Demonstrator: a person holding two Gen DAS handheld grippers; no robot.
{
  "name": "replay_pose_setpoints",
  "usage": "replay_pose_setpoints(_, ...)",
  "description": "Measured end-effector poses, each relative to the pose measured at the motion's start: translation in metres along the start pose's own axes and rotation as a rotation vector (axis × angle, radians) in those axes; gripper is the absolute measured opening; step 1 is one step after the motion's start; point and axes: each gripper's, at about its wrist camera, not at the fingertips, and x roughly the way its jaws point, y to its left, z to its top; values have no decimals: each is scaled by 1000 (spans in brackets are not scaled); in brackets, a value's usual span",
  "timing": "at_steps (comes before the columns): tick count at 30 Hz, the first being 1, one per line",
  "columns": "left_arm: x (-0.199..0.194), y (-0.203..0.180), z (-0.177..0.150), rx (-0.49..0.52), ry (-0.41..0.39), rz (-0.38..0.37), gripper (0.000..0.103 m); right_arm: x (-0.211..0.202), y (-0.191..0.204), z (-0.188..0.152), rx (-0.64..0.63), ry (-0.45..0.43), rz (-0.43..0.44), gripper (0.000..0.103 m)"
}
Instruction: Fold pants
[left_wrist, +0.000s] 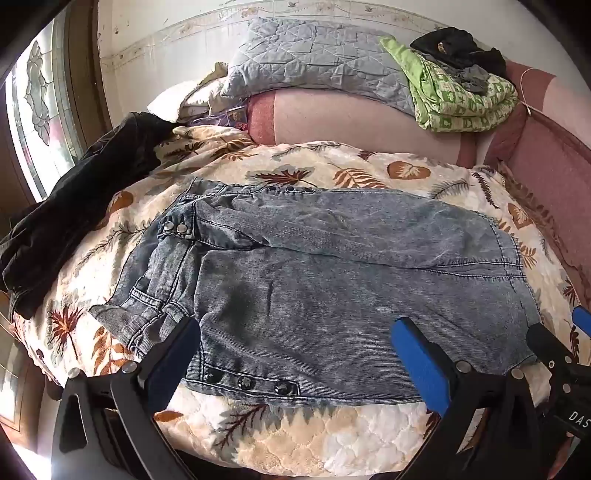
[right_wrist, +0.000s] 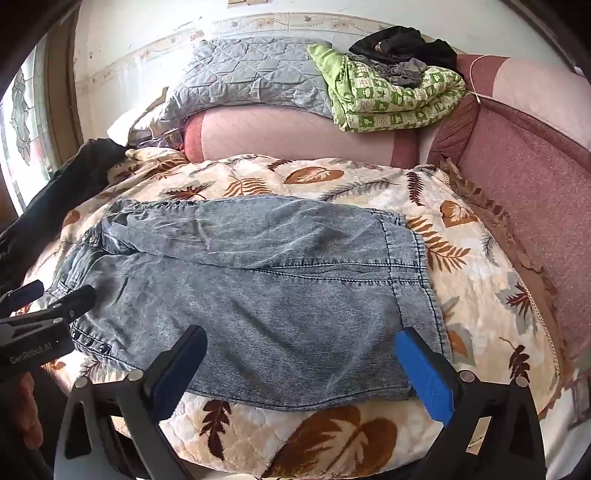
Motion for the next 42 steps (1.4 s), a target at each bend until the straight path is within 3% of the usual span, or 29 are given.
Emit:
replay_pose_setpoints(6,1,12,-3,-16,-4,-2,103,0,4,0,-31,-18,-31,103)
replay_pose_setpoints(10,5,5,-3,0,3,27,103,2,1,5,-15,-24,-28,103)
replay_pose_setpoints(42,-1,6,-2,8,-4,16,103,-3,0,8,12,-42,-17,103)
